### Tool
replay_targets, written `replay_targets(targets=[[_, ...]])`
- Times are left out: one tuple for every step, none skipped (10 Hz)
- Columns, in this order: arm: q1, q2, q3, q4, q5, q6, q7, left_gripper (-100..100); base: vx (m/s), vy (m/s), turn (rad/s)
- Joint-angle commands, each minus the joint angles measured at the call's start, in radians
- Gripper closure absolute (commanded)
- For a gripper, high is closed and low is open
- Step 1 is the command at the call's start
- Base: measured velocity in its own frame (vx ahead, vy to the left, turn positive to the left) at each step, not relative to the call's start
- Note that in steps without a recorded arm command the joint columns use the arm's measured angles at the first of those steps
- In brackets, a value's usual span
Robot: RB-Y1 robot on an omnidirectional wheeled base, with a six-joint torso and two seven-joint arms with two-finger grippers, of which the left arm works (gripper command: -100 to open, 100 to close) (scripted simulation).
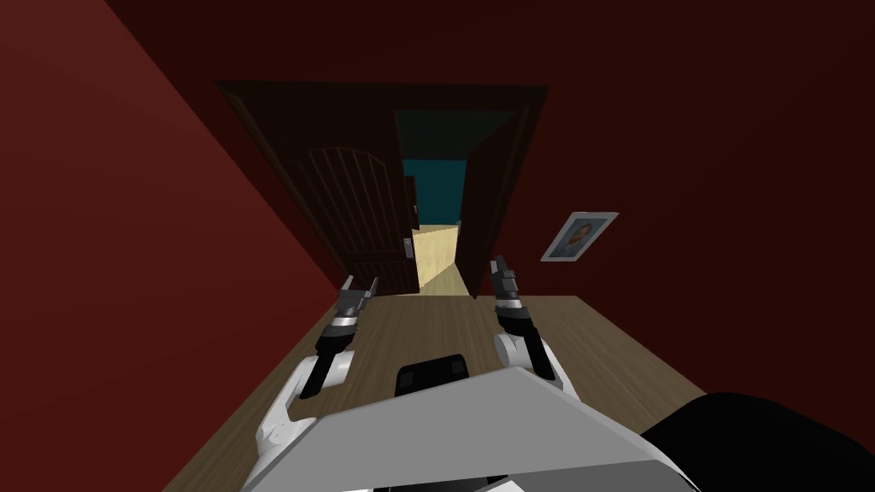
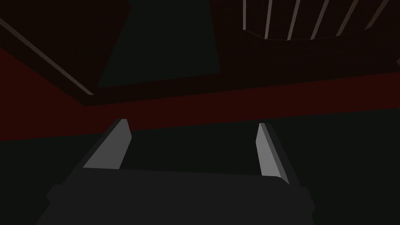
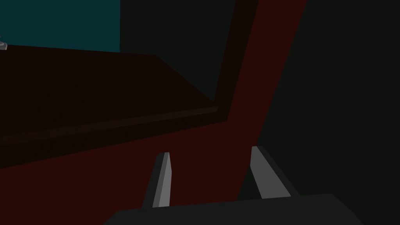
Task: Push the door open
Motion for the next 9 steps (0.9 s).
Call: replay_targets(targets=[[-0.016, 0.009, 0.008, 0.037, -0.017, 0.0, -0.05, -100, 0.095, -0.036, -0.014], [-0.016, 0.009, 0.008, 0.037, -0.017, 0.0, -0.058, -100, 0.067, -0.026, -0.001], [-0.024, 0.015, 0.013, 0.06, -0.028, -0.001, -0.091, -100, 0.055, -0.026, -0.009], [-0.033, 0.02, 0.018, 0.083, -0.038, -0.002, -0.121, -100, 0.075, -0.037, -0.014], [-0.042, 0.026, 0.023, 0.106, -0.049, -0.003, -0.151, -100, 0.101, -0.049, -0.016], [-0.051, 0.031, 0.028, 0.129, -0.06, -0.004, -0.182, -100, 0.109, -0.044, -0.011], [-0.051, 0.031, 0.028, 0.129, -0.06, -0.004, -0.19, -100, 0.071, -0.031, -0.002], [-0.059, 0.037, 0.032, 0.152, -0.07, -0.005, -0.223, -100, 0.066, -0.026, -0.009], [-0.068, 0.042, 0.037, 0.174, -0.08, -0.005, -0.255, -100, 0.073, -0.031, -0.014]])
